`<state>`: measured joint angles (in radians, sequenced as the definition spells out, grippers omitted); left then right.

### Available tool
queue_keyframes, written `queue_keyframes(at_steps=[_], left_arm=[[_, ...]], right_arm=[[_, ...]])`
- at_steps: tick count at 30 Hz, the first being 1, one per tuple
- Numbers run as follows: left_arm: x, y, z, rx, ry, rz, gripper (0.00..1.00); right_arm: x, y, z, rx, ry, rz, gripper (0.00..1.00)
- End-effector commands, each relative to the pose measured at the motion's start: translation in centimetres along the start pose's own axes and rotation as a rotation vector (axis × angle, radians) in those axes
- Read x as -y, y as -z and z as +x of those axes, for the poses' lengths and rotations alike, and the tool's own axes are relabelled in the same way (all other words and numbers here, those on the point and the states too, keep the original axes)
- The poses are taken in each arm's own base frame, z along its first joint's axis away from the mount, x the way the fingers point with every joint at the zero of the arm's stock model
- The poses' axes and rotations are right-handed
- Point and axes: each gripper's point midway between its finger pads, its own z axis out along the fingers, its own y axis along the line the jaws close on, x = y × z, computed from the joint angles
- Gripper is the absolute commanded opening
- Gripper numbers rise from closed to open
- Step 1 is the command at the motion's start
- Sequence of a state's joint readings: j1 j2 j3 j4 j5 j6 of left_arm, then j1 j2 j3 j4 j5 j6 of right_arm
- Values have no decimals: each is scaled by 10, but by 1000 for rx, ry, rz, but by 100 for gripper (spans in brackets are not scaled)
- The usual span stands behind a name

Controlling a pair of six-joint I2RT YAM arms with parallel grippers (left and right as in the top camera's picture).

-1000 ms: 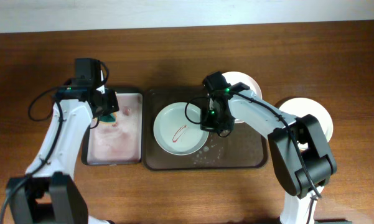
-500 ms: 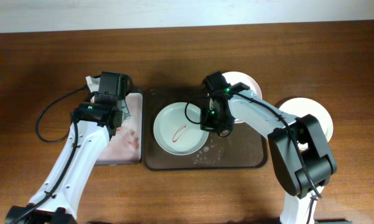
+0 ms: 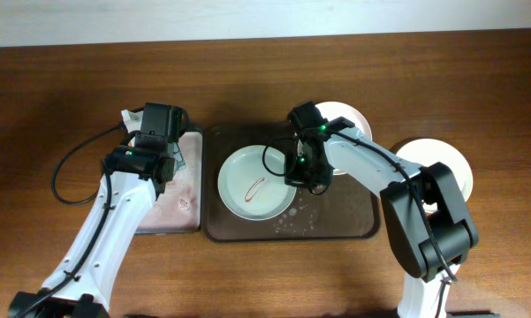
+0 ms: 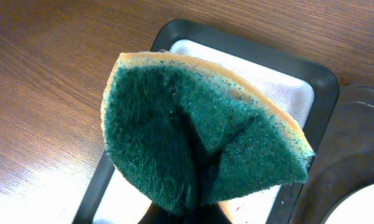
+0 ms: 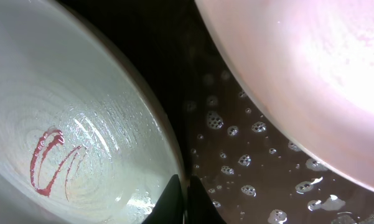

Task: Clean dirty plates on tray and stack at the side
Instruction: 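Pick up the green sponge from the left tray with the left gripper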

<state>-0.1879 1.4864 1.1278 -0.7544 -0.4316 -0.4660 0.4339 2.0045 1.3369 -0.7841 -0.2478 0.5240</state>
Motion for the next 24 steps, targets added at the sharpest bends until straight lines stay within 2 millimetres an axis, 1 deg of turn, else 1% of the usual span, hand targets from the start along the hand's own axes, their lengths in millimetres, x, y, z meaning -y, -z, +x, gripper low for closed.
queue_keyframes(at_steps=[1, 24], left_arm=[[-6, 4, -2, 25, 20, -19, 0], [-4, 3, -3, 27, 23, -9, 0]], right_arm=[[2, -1, 2, 0, -1, 19, 4], [2, -1, 2, 0, -1, 19, 4]])
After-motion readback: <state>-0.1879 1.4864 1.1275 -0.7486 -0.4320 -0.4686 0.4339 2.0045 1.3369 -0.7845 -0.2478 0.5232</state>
